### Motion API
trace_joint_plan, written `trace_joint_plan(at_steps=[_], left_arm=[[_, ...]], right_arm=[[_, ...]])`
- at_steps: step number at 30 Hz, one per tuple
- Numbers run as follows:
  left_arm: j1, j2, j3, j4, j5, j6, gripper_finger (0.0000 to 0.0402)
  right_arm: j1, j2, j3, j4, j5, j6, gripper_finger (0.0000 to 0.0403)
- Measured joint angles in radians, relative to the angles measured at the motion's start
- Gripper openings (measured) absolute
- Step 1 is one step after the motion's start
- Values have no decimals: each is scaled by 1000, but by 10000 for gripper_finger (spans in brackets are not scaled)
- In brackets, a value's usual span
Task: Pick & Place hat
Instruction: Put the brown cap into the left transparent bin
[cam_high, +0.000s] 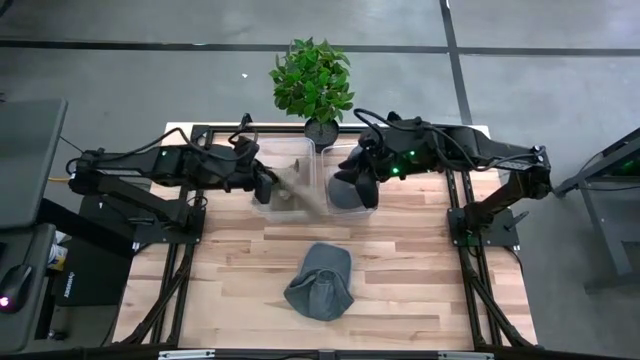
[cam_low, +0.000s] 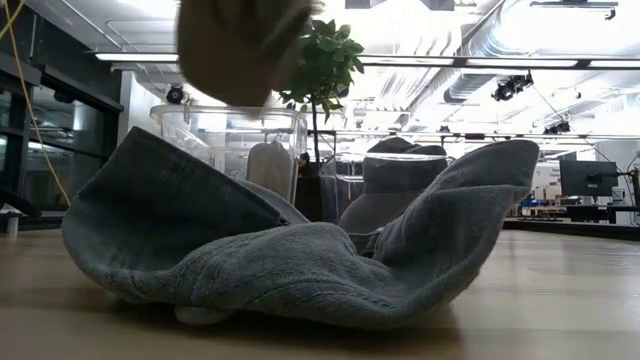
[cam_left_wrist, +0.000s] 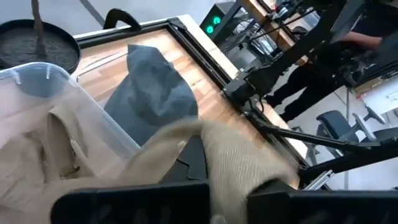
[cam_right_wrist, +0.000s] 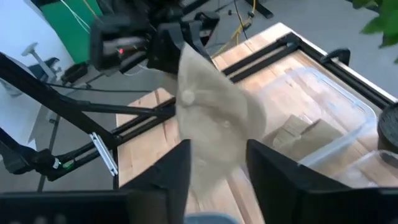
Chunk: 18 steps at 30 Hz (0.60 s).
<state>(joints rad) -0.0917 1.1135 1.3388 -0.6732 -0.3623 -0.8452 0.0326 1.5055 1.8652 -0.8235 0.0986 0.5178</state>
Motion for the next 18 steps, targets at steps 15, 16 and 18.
trace_joint_plan(at_steps=[15,16,18], left_arm=[[0,1,6,-116,-80,-175,0],[0,1,6,-128,-97,-200,0],[8,1,6,-145,-116,-261,0]], right_arm=[[7,-13,0,-27,-1,23,204],[9,-13,0,-35,-1,23,204],[15,-13,0,-44,-1,32,204]])
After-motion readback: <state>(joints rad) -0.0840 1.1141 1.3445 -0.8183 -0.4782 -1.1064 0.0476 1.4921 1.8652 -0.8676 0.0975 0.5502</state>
